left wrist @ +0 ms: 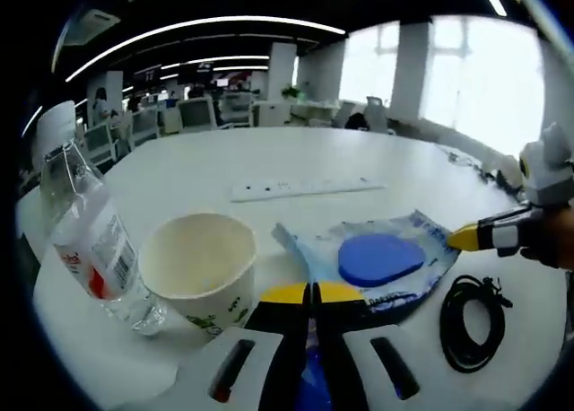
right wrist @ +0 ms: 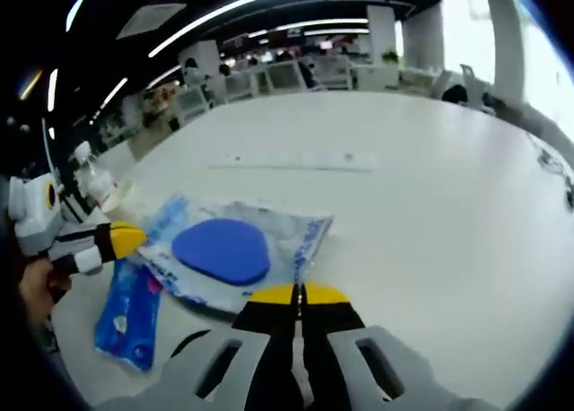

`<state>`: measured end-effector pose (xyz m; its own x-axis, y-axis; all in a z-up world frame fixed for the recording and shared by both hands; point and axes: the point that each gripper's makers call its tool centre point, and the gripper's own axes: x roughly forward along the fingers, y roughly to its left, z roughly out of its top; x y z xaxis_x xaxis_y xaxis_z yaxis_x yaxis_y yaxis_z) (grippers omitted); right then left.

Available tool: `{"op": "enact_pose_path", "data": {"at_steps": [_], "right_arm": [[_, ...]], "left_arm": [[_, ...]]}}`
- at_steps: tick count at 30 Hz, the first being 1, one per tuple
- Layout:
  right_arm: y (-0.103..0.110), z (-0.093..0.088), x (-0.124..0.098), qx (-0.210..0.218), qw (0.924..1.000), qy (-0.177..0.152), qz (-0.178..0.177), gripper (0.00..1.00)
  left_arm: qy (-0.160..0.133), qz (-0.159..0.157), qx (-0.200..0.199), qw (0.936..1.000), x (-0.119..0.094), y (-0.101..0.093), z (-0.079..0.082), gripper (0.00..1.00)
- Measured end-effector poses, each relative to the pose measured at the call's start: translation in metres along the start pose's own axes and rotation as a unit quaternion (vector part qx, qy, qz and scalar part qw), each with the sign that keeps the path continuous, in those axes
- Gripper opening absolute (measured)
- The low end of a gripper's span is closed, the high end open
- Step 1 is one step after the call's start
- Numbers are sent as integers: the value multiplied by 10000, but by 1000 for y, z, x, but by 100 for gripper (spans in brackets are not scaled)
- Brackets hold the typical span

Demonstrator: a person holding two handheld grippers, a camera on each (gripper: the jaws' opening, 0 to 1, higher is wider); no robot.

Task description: Arrange the tabletop items into an orderly group along one side of the table until the central work area is clear of visible clutter.

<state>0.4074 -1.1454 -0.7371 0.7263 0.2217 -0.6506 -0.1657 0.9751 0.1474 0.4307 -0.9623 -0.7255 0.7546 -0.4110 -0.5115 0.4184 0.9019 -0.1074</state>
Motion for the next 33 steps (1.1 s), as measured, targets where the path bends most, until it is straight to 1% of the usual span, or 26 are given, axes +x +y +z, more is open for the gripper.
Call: {"op": "enact_pose_path", "data": {"at_steps": [3, 5, 11, 15, 19, 24, 29, 33], "right_arm": [[3, -1, 1, 105, 9999, 15, 71, 0], [5, -2, 1, 208, 9997, 26, 152, 0], [10, -8, 1, 252, 9993, 107, 235, 0], [11, -10, 1, 300, 9991, 119, 285, 0], [11, -11, 2, 451, 9983, 113, 342, 0], [12, -13, 2, 601, 9973, 128, 408, 0], [12, -14, 2, 517, 9977, 131, 413, 0], [12, -18, 3, 539, 9977, 188, 371, 6]], "left_arm": [[119, 106, -35, 9999, -2, 2, -5, 1], [208, 193, 25, 9996, -3, 5, -10, 1], [389, 317, -48, 9987, -6, 9, -19, 1], [382, 438, 70, 9983, -7, 13, -17, 1], [415, 487, -36, 9979, -5, 17, -19, 1], [388, 533, 2, 9978, -5, 18, -19, 1], [388, 540, 52, 9978, -6, 19, -20, 1], [371, 537, 87, 9978, -7, 17, -19, 5]]}}
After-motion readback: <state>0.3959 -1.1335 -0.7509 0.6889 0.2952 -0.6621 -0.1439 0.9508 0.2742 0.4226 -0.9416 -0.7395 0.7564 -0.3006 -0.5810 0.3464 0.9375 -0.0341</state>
